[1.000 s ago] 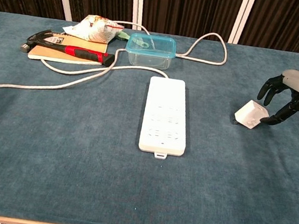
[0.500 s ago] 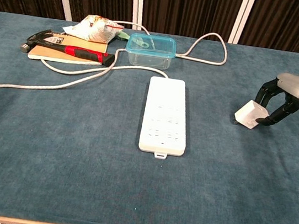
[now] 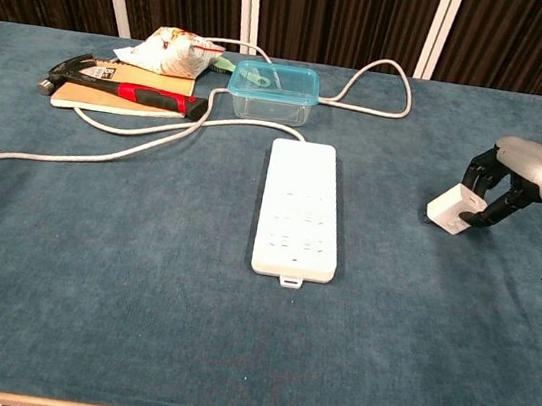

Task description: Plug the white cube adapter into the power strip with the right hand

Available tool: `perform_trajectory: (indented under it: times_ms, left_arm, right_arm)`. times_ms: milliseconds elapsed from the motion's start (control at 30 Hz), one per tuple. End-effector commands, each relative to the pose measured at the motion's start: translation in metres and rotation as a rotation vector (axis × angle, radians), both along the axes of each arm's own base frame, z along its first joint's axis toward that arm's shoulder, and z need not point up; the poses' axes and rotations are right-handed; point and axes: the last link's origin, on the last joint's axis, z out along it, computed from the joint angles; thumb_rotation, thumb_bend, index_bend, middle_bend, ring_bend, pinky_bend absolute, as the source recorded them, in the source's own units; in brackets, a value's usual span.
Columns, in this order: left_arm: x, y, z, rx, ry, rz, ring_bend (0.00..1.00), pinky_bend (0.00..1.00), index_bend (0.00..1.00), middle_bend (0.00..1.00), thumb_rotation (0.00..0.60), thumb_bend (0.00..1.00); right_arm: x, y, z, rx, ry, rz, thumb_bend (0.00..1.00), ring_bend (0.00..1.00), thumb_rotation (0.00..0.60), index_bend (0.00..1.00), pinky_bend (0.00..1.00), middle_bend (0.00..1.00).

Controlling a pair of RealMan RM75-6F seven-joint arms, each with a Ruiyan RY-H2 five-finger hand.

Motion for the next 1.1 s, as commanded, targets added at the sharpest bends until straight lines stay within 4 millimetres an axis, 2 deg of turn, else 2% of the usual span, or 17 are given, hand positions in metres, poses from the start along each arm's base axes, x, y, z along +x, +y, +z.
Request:
perform_trajectory:
  times_ms: [33,267,400,433,600,633,833,1100]
  left_arm:
    - [0.0,0.0,0.0,-0.001,-0.001,0.0,0.0,0.0,0.0,0.0,0.6,0.0]
    - [0.001,0.0,0.0,-0.001,-0.006,-0.001,0.0,0.0,0.0,0.0,0.6,0.0]
    - [0.001,0.0,0.0,-0.003,-0.008,0.001,0.0,0.0,0.0,0.0,0.6,0.0]
    - [0.001,0.0,0.0,-0.004,-0.009,0.001,0.0,0.0,0.0,0.0,0.6,0.0]
    - [0.001,0.0,0.0,-0.005,-0.011,0.003,0.0,0.0,0.0,0.0,0.6,0.0]
    - [0.001,0.0,-0.001,-0.007,-0.014,0.006,0.0,0.0,0.0,0.0,0.6,0.0]
    - [0.0,0.001,-0.001,-0.012,-0.017,0.012,0.0,0.0,0.0,0.0,0.6,0.0]
    - [0.0,0.002,-0.002,-0.014,-0.016,0.015,0.0,0.0,0.0,0.0,0.6,0.0]
  right_arm:
    - [0.003,0.001,0.001,-0.005,-0.007,0.012,0.52,0.39,0.6,0.79,0.09,0.68]
    - [0.027,0.004,0.01,-0.005,0.023,0.127,0.52,0.41,0.6,0.82,0.09,0.71]
    - [0.053,0.005,0.02,0.01,0.079,0.208,0.52,0.41,0.6,0.82,0.09,0.72]
    - [0.073,0.005,0.024,0.024,0.107,0.26,0.52,0.41,0.6,0.82,0.09,0.72]
    - [0.097,0.005,0.03,0.045,0.152,0.275,0.52,0.41,0.6,0.83,0.09,0.73]
    - [0.107,0.004,0.03,0.049,0.167,0.296,0.52,0.41,0.6,0.83,0.09,0.73]
    - [0.137,0.005,0.023,0.088,0.25,0.298,0.52,0.41,0.6,0.83,0.1,0.73]
    - [0.17,0.004,0.008,0.106,0.325,0.233,0.52,0.41,0.6,0.83,0.1,0.74]
